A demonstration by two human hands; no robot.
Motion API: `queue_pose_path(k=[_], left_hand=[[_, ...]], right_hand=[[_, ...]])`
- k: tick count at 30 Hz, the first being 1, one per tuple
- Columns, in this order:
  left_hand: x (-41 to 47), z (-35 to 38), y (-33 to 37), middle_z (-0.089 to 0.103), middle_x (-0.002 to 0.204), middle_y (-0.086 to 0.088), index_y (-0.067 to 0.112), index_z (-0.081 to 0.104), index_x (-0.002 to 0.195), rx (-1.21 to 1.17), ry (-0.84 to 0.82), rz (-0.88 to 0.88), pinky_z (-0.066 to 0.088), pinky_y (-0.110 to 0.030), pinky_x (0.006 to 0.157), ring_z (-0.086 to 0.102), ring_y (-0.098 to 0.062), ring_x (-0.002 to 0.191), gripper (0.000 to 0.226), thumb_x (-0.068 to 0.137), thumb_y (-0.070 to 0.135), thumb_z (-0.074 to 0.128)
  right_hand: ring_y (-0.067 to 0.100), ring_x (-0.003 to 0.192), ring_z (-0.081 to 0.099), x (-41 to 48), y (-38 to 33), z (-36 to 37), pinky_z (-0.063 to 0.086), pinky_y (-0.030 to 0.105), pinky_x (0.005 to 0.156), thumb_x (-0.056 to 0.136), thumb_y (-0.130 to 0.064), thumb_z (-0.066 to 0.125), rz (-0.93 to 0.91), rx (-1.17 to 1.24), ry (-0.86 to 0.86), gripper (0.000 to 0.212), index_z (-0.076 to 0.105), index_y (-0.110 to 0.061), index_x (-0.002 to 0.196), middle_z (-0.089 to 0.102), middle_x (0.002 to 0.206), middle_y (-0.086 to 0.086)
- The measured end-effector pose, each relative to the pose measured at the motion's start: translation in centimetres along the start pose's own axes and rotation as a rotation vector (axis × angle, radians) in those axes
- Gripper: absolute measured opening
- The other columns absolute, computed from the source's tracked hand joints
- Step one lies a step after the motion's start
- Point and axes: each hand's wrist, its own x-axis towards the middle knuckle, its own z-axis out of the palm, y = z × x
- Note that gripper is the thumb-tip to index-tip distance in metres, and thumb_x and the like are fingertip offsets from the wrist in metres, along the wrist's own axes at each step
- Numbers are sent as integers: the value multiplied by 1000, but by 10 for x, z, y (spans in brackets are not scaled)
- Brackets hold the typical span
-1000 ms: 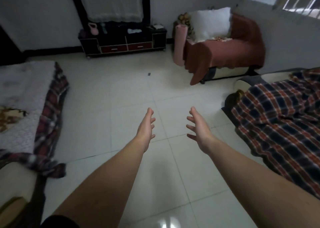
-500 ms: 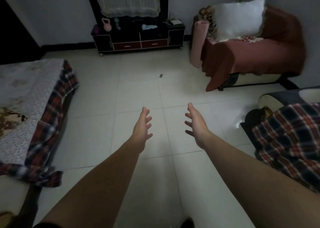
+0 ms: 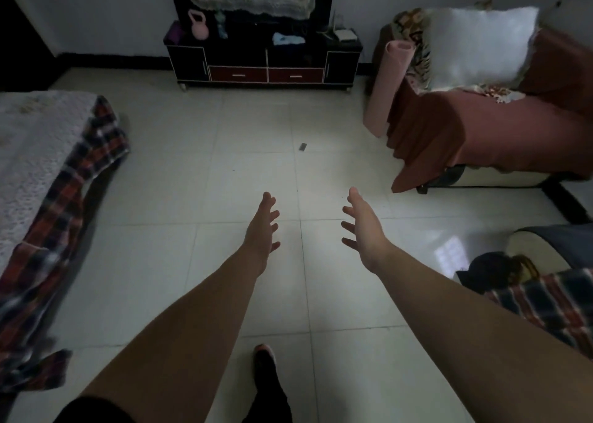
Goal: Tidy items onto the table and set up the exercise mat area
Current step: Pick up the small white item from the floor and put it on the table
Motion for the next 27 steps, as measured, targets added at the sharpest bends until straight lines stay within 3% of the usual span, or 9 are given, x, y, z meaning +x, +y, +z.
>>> queue_pose_path(k=[15,20,27], left_hand=[[274,1,133,38,153,-2,31,37,146,15,-1,-67,33,-49,106,36,-26,138,61,95,63,26],[372,24,184,38,153,-2,31,37,147,34,46,-67,32,-51,110,37,-25,138,62,95,64,27],[490,61,252,40,151,0,32,38,146,5,87,-85,32,-50,112,38,-23,138,62,94,65,29]], right_hand=[[20,118,53,264,-110,75,44,46,104,94,-67,39,70,-7,33,45,48,-36,125,51,128,-8],[21,119,52,376,-152,80,44,46,105,94,-67,38,82,43,14,57,46,-32,138,51,130,-7],[22,117,52,509,-229,85,45,45,101,94,-66,39,92,67,-15,53,48,-32,133,52,127,-6]])
